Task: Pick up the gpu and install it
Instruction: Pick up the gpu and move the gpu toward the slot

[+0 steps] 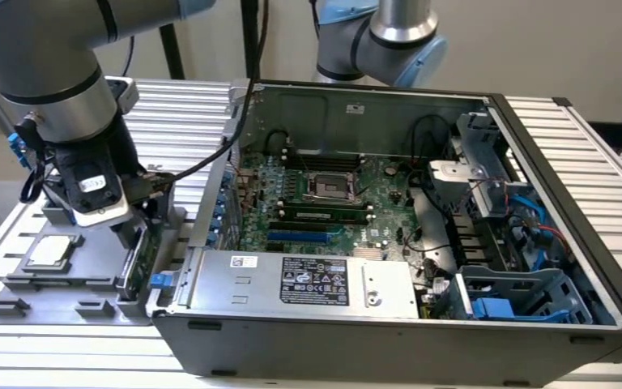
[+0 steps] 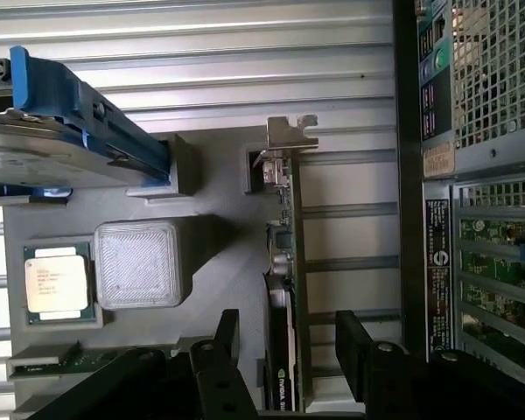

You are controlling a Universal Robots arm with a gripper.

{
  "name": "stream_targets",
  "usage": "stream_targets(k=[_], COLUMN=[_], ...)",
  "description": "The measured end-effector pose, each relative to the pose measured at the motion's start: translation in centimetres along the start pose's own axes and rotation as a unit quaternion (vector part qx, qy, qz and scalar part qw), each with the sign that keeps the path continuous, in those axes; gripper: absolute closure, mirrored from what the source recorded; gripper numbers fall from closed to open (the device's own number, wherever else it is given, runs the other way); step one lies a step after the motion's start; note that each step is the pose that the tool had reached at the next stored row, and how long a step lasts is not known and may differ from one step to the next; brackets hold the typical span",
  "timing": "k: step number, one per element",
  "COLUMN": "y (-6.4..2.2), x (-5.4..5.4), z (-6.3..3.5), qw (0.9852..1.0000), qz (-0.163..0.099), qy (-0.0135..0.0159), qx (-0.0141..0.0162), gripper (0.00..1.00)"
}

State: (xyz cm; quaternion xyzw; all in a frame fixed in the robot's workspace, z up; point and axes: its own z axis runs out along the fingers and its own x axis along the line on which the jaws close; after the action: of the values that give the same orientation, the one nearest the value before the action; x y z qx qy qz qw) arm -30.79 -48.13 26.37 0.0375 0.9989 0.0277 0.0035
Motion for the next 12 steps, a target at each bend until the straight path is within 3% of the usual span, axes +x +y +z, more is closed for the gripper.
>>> stream_targets(k=[5, 12], y=[-0.05, -0.10], x=[0.0, 0.0], z=[0.91, 1.74], qw=[0.9999, 0.9999], qz=[0.016, 0.013], qy=[-0.0009, -0.0009], qx=[0.0010, 0.0030], gripper=[0.44, 0.44])
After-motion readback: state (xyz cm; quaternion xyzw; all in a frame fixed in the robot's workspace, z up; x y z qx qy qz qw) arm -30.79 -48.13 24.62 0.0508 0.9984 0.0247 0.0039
